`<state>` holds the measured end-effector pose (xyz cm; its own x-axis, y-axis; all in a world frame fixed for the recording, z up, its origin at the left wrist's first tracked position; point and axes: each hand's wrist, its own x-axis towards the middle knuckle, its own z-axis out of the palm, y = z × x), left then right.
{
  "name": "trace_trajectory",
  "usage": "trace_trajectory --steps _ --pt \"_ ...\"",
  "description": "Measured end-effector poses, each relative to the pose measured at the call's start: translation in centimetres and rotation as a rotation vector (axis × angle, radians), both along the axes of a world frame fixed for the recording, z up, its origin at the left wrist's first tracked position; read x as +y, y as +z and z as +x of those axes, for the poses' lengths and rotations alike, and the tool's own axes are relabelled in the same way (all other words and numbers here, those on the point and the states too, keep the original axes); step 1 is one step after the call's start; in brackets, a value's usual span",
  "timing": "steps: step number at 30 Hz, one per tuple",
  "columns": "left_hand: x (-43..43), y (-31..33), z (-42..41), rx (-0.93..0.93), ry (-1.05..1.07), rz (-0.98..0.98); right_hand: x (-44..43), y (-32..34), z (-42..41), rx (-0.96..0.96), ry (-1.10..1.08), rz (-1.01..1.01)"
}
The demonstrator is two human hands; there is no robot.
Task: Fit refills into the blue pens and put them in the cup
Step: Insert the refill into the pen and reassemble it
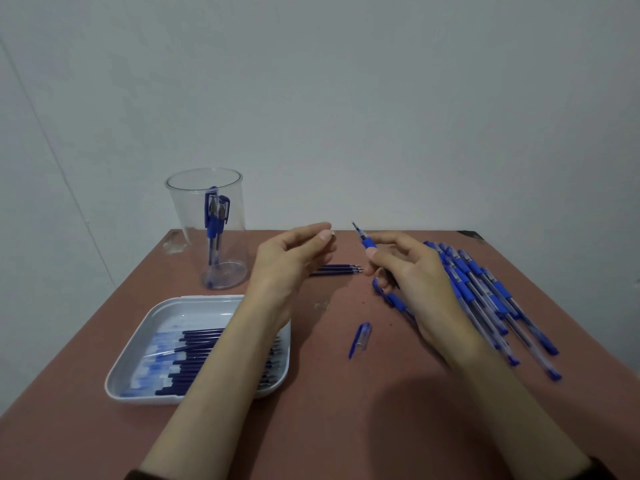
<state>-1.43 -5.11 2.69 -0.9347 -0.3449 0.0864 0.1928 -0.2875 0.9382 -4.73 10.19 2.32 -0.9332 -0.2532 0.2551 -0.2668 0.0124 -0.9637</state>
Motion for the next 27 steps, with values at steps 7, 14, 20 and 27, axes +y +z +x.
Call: trace_trajectory --steps 7,14,20,27 --pt "0.07 0.18 0.13 0.022 -0.044 0.092 -0.21 -0.08 0.22 0.123 0.001 0.128" --pt "0.21 0.01 0.06 0.041 -0.071 0.040 -0.15 -0.52 0.09 0.206 -0.033 0.216" --pt "0.41 -0.36 0.06 0.035 -0.027 -0.173 -0.21 -0.97 -0.13 0.309 -0.101 0.293" --pt "0.41 -0.22 0.20 0.116 -0.025 -0.237 -0.19 -0.27 0.41 -0.040 0.053 0.083"
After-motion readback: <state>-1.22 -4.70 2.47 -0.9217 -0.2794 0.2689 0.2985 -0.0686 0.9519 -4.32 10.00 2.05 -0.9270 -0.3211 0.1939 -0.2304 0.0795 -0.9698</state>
